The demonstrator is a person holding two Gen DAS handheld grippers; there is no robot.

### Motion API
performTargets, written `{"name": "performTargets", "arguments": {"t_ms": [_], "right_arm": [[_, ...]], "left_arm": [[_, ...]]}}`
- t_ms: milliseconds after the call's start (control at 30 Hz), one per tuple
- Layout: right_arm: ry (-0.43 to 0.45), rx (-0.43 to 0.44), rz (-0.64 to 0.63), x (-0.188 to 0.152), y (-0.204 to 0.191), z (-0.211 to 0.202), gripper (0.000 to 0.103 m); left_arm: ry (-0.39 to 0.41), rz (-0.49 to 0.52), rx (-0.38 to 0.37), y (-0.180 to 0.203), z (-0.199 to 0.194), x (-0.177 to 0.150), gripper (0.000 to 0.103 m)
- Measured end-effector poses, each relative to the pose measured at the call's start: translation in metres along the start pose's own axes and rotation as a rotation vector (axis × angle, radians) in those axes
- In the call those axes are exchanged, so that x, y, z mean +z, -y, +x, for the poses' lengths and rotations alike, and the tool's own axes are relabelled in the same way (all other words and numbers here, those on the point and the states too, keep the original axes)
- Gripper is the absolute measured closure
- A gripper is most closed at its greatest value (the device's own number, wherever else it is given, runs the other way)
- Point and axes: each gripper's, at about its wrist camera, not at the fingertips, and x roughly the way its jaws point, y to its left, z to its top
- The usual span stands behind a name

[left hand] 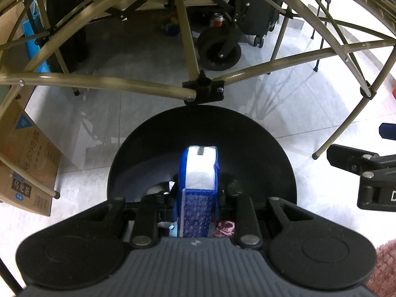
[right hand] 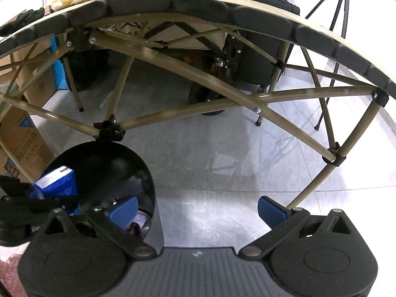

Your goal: Collect trash

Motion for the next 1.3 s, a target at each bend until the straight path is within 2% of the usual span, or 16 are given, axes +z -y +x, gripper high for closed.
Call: {"name": "performTargets", "arguments": {"t_ms": [67,133,200,500,1033,1300], "right_arm": [[0.0,0.0,0.0,0.0,0.0,0.0,0.0],[-0.001,0.0,0.0,0.0,0.0,0.0,0.0],[-0.002,-0.001,0.001,0.0,0.0,0.0,0.0],[-0.007,0.001,-0.003,-0.001,0.0,0.002,0.0],[-0.01,0.007,-0.018,-0.002,-0.004,0.004,0.0],[-0.004,0.003,-0.019,-0.002,-0.004,0.001,0.0]], "left_arm": [[-0.01,-0.007,0.002,-0.001,0.001,0.0,0.061],[0.001,-0.021,0.013,-0.003,-0.002,0.0,0.023],[0.011,-0.03,0.028,-0.004,-0.005,0.001,0.003],[-0.044,-0.047,0.062,-0.01,0.004,-0.002,0.0],[-0.046,-0.059,0.067,-0.012,0.001,-0.003,0.0],[-0.086,-0.04,0.054,-0.008,-0.008,-0.005,0.0]]}}
